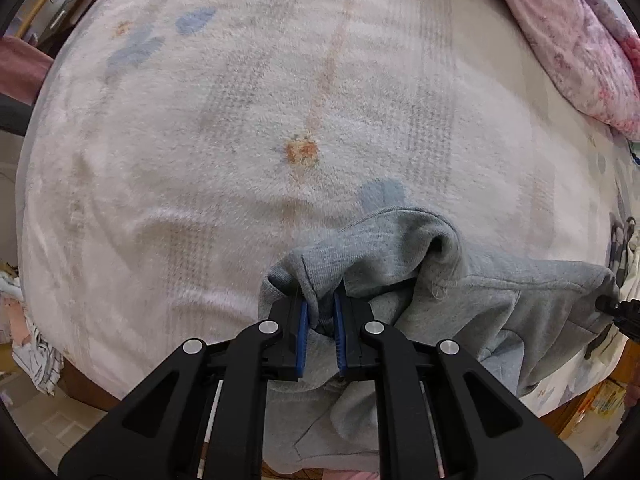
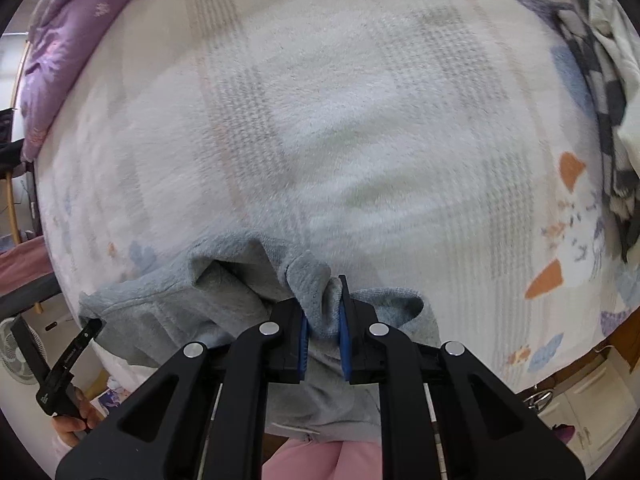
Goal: Fold large clothes
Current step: 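Lift the folded hoodie with both tools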
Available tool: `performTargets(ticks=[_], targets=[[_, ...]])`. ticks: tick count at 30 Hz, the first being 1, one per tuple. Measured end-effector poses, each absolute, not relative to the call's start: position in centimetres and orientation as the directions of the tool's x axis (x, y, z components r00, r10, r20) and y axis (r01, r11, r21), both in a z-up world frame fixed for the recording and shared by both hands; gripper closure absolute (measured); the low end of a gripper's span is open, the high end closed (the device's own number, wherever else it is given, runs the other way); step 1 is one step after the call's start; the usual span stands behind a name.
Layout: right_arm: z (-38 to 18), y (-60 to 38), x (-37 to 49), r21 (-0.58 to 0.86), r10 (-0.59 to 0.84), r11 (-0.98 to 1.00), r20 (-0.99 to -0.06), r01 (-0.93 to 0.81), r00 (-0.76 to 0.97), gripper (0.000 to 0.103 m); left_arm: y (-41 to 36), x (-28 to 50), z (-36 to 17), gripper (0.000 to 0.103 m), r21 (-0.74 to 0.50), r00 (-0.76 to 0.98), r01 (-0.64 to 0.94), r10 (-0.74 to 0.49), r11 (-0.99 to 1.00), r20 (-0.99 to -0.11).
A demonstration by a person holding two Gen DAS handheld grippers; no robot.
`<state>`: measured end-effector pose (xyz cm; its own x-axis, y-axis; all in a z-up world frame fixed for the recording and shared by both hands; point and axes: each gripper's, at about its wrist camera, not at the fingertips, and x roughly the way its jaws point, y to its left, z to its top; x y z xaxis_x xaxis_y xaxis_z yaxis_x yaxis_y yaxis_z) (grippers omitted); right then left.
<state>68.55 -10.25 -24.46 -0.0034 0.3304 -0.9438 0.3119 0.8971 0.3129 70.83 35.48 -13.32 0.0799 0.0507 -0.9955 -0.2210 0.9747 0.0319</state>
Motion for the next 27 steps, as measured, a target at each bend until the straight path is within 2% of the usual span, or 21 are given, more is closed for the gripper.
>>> performTargets(ticks=[4,9,18,27], targets=[[-22.9,-8.1,65.7,0.31,0.311,0.902,-0.949,0.3,0.046,0.092,35.8,69.2,-11.9,0.092,-0.03,0.12,-0.233,-0.001,0.972,-0.993],[-21.2,-7.8,62.2,0.333,0.321,0.887,-0.943,0.321,0.092,0.092,35.7,66.4,-10.3,0.092,-0.032,0.153,-0.201,-0.001,0.979,-0.988],[-19.3,-7.7,56.6,0.349,0.321,0.878,-0.937,0.328,0.137,0.091,34.3,61.9,-7.0,0.092,0.015,0.22,-0.107,0.038,0.994,-0.975],[-18.7,-8.1,51.8,0.379,0.338,0.874,-0.924,0.305,0.18,0.091,32.8,56.4,-5.3,0.092,0.063,0.281,-0.089,0.086,0.994,-0.956]])
